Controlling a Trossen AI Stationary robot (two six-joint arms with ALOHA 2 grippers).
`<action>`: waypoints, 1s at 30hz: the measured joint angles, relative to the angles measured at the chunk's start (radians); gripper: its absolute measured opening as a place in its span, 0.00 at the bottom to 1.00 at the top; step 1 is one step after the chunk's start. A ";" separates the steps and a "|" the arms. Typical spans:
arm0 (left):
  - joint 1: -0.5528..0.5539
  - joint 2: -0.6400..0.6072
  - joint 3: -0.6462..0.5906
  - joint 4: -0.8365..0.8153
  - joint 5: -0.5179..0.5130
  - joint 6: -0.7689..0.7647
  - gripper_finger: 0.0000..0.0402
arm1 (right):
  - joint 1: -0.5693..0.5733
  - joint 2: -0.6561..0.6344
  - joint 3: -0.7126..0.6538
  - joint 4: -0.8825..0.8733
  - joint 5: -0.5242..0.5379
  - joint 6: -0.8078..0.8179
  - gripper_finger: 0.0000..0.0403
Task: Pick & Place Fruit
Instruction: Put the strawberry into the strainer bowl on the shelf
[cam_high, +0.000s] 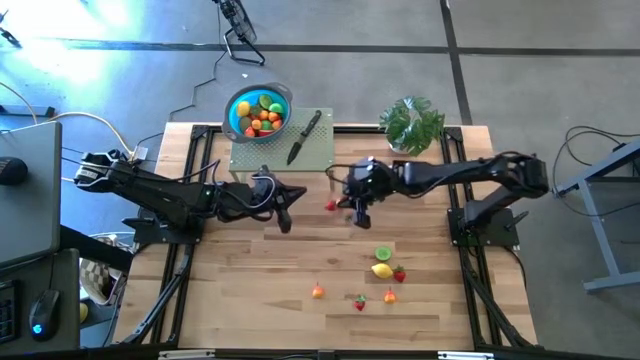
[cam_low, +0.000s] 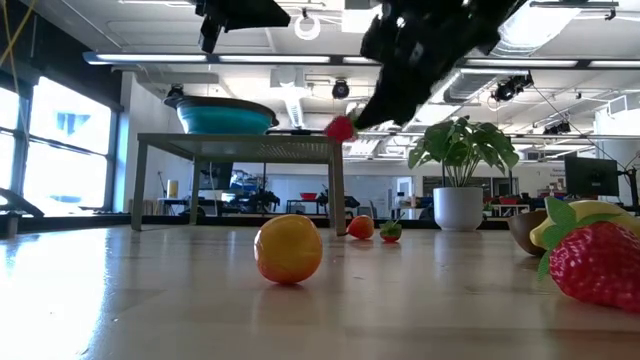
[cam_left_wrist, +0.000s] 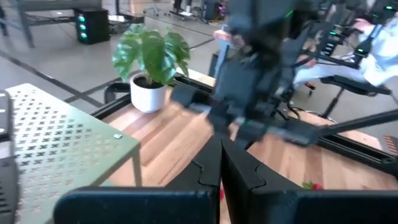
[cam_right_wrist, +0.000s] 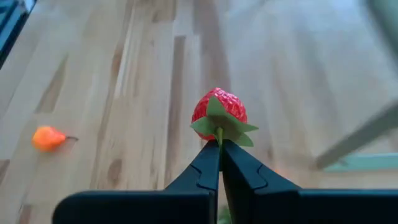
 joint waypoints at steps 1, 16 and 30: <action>0.000 0.000 0.000 0.001 -0.012 0.000 0.00 | 0.000 -0.023 0.000 -0.007 0.017 0.009 0.01; 0.002 0.000 0.000 0.000 -0.053 0.000 0.00 | 0.002 -0.294 0.000 0.133 0.206 0.076 0.01; 0.162 0.011 0.000 0.012 0.143 -0.297 0.47 | 0.003 -0.292 0.000 0.179 0.226 0.091 0.01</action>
